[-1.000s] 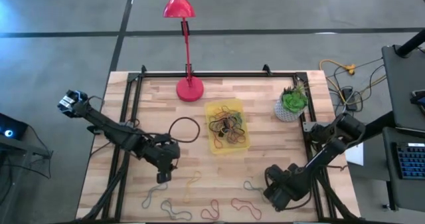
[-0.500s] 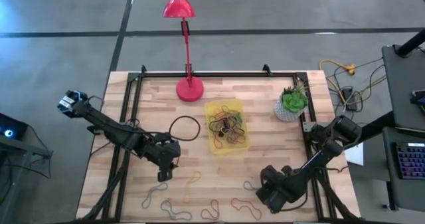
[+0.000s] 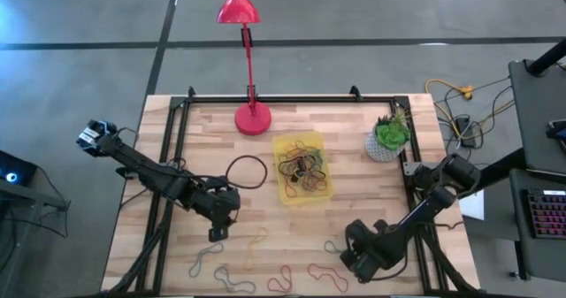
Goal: Pick and place rubber bands into bin
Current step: Put the yellow rubber band into the yellow bin, then put the blue rubber band into the yellow bin
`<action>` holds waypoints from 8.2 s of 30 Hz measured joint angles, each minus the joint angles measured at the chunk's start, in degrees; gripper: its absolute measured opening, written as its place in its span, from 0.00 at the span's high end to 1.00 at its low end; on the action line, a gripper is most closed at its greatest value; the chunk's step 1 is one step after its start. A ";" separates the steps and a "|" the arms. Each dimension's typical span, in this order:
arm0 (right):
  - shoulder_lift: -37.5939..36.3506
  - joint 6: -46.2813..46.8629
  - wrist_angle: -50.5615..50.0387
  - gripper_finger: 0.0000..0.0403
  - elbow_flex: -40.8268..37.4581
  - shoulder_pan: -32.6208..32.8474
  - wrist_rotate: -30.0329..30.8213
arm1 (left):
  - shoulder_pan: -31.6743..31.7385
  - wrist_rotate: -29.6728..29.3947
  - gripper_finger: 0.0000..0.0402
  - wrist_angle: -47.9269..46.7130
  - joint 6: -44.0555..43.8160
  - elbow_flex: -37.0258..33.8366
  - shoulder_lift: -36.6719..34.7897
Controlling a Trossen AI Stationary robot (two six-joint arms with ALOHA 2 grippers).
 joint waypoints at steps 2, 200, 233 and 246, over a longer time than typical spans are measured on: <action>0.08 -0.64 -0.70 0.98 2.03 -0.26 1.52 | -0.02 -0.01 0.56 0.00 0.68 0.00 0.00; -8.67 -37.11 -19.74 0.37 20.32 -8.12 22.11 | -21.86 10.82 0.60 22.68 -44.57 -12.26 26.79; -8.67 -36.10 -19.48 0.39 18.18 -8.26 21.81 | -19.10 -10.91 1.00 20.67 -32.52 -12.70 22.84; -8.69 -36.06 -19.68 0.39 17.86 -8.26 21.77 | 4.71 -18.81 1.00 16.75 7.13 -5.93 7.11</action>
